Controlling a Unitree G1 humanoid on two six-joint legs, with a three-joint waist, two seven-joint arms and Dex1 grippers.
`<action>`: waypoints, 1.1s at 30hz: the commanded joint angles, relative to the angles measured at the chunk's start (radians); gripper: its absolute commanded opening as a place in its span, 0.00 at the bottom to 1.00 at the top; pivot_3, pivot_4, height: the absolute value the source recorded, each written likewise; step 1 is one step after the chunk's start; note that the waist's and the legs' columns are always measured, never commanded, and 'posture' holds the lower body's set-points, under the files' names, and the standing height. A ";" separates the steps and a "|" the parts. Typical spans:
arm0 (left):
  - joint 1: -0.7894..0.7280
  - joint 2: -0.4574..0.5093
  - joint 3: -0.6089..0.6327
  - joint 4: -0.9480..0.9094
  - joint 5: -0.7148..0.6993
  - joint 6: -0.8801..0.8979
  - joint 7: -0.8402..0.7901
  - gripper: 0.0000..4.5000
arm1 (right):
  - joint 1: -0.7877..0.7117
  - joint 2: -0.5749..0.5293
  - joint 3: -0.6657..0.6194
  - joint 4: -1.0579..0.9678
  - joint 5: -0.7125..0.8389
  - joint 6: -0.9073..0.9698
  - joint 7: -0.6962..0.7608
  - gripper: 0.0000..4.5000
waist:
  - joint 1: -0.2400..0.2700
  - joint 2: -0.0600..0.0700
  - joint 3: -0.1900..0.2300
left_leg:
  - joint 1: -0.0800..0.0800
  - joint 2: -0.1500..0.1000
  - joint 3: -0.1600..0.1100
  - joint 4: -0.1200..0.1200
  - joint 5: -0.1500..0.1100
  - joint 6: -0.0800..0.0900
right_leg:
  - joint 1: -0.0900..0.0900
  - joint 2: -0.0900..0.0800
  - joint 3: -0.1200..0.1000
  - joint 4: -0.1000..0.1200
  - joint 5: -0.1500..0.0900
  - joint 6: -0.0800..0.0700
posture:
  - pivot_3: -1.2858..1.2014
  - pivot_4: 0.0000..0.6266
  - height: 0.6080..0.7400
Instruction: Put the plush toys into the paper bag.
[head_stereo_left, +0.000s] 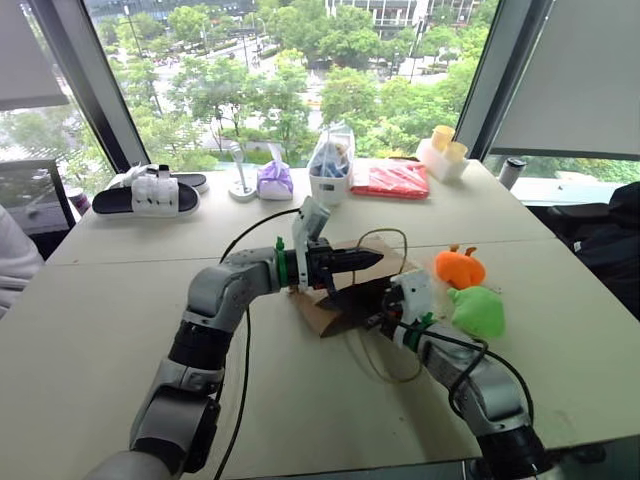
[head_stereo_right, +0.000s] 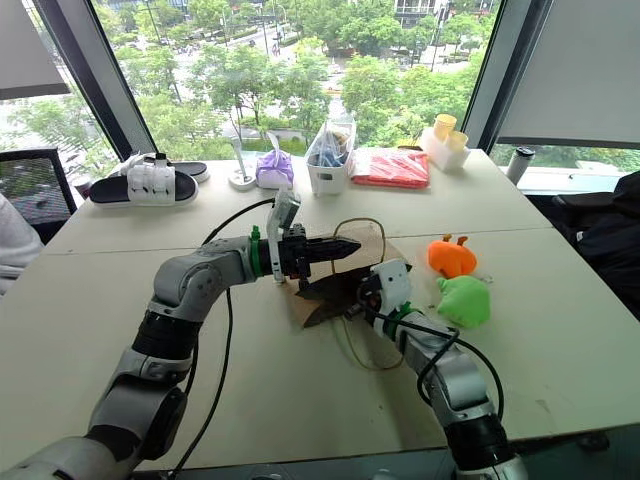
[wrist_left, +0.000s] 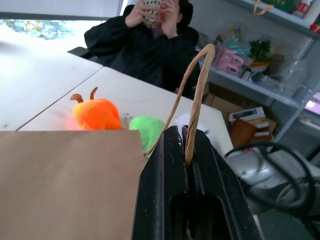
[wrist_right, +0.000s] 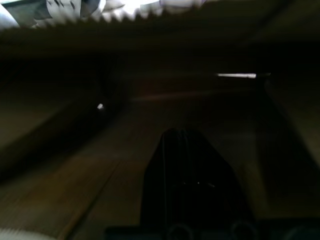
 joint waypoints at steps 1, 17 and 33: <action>-0.040 -0.021 0.050 -0.038 -0.059 0.026 0.037 0.01 | -0.066 0.016 0.024 0.048 -0.050 -0.052 0.025 0.00 | -0.002 0.000 0.000 | 0.000 0.000 0.000 0.000 0.000 0.000 | 0.000 0.000 0.000 0.000 0.000 0.000 | 0.52 0.24 1.00; -0.068 0.112 -0.109 -0.003 0.106 -0.227 -0.163 0.01 | -0.109 0.080 0.178 0.187 -0.209 -0.171 0.158 0.00 | -0.006 0.000 0.000 | 0.000 0.000 0.000 0.000 0.001 -0.002 | -0.001 0.000 0.002 0.000 0.001 -0.001 | 0.52 0.24 1.00; -0.060 0.186 -0.238 -0.181 0.214 -0.448 -0.363 0.01 | -0.153 0.123 0.293 0.314 -0.425 -0.197 0.138 0.00 | -0.008 0.000 -0.001 | 0.001 0.000 0.000 0.000 0.001 -0.002 | -0.001 0.001 0.002 0.002 0.001 -0.001 | 0.52 0.24 1.00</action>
